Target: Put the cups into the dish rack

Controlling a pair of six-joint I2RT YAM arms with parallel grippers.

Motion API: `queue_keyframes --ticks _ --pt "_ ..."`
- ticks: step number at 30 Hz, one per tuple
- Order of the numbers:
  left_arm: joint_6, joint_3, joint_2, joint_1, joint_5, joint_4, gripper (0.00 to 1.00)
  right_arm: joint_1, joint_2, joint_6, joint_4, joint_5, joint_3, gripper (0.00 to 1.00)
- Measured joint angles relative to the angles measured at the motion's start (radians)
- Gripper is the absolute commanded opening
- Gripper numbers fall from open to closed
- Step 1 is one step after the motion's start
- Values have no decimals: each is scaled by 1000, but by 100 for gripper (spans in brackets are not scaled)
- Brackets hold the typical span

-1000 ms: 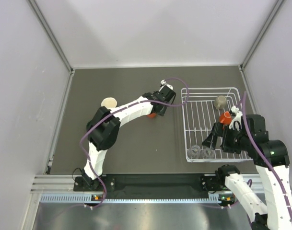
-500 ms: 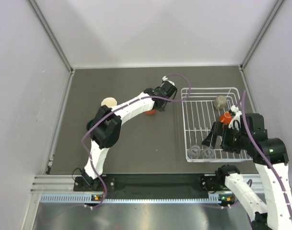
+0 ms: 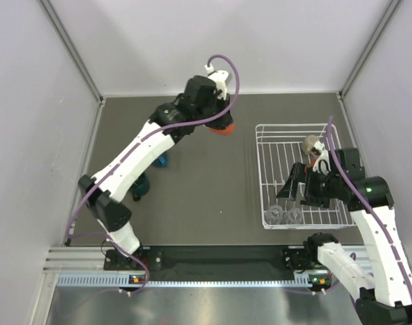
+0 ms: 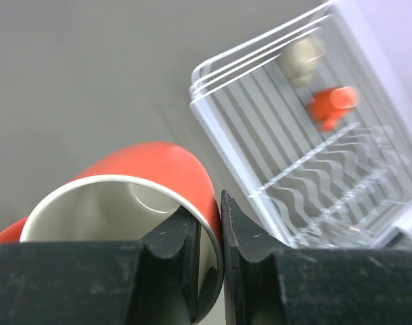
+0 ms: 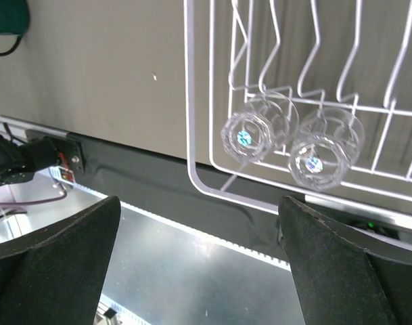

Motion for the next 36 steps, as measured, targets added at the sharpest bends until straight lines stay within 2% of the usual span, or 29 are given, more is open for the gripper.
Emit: queue_keyframes --ticks 5,10,15,22,29,36 --pt "8 -21 -125 -1 85 -19 0 0 38 0 45 -36 0 100" --pt "32 -241 -235 -34 102 -66 0 0 68 0 92 -64 -15 100" --pt "27 -439 -275 -114 76 -149 0 0 110 4 138 -95 -35 100" --pt "-29 -534 -383 -153 76 -146 0 0 179 9 194 -144 -40 100" --pt "-111 -516 -491 -135 128 -39 0 1 212 24 252 -229 -36 100" --pt "-240 -560 -573 -76 267 268 0 9 219 148 338 -362 57 100"
